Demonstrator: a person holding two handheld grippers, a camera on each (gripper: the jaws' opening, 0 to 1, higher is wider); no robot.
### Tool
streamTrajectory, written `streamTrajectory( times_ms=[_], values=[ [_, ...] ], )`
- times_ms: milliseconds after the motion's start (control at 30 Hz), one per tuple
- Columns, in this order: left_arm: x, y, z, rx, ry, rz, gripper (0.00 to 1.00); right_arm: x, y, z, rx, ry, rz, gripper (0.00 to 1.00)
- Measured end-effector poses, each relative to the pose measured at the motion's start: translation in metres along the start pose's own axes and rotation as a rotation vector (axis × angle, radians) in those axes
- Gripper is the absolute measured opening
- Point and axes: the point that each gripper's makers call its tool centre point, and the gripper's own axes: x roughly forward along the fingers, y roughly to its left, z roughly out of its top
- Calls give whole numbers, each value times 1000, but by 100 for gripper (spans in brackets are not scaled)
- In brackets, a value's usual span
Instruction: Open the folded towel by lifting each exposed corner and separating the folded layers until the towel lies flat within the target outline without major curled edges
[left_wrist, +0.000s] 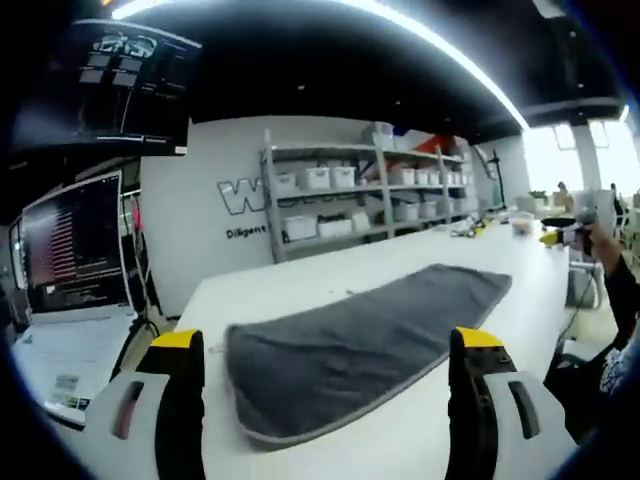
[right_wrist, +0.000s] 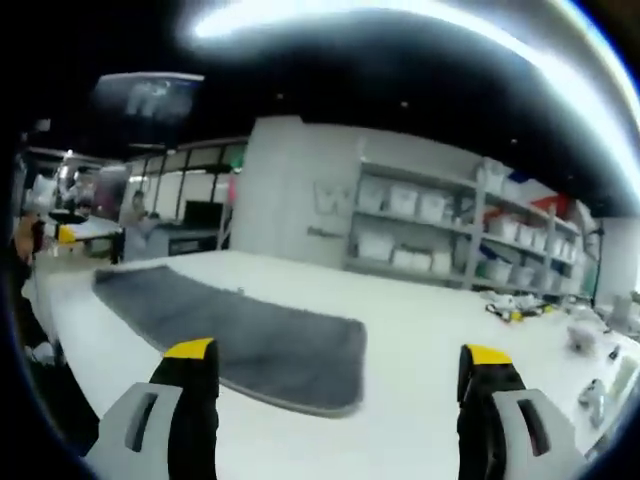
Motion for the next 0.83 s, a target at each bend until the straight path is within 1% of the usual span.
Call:
streamTrajectory(
  times_ms=[100, 167, 300, 367, 500, 633, 833],
  values=[
    [-2, -3, 3, 11, -2, -4, 100, 0, 0, -5, -6, 12, 3, 100],
    [-2, -1, 3, 9, -2, 3, 100, 2, 1, -14, -24, 37, 4, 100],
    [1, 3, -1, 4, 13, 16, 100, 4, 4, -27, -27, 63, 14, 100],
    [3, 1, -2, 2, 15, 11, 100, 5, 2, -31, -16, 68, 13, 100],
    [5, -2, -4, 4, 18, 3, 100, 6, -1, -32, -12, 71, 5, 100],
    [7, -7, -6, 4, 21, -10, 100, 6, 0, -30, -15, 67, 5, 100],
    [9, -11, -8, 3, 30, -23, 100, 3, -4, -35, -4, 72, 2, 100]
  ],
)
